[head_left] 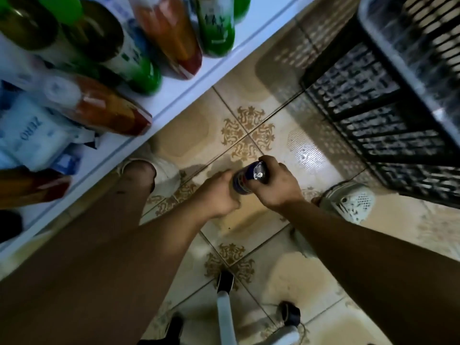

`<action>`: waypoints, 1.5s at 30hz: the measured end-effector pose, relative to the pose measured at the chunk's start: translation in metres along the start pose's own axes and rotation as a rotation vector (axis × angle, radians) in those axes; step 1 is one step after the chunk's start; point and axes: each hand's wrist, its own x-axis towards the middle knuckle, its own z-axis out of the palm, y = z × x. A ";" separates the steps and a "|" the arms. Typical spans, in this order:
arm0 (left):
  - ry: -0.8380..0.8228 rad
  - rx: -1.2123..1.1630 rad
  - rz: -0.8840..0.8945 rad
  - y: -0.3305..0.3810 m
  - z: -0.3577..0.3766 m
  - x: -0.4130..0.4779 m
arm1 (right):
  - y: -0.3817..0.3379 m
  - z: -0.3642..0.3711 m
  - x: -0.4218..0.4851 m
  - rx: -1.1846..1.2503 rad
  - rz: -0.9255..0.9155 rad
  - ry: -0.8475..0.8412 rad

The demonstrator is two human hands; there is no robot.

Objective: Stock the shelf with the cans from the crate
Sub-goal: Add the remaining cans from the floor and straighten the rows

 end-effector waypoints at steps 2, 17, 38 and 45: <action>0.039 -0.014 0.047 0.020 -0.013 -0.019 | -0.013 -0.022 -0.017 0.137 0.002 0.047; 0.533 -0.164 0.537 0.133 -0.147 -0.299 | -0.211 -0.170 -0.245 0.813 -0.543 0.363; 1.072 -0.397 0.580 0.024 -0.212 -0.568 | -0.457 -0.108 -0.444 0.667 -1.039 0.140; 1.134 0.005 0.083 -0.070 -0.254 -0.578 | -0.510 -0.062 -0.423 0.520 -1.055 0.039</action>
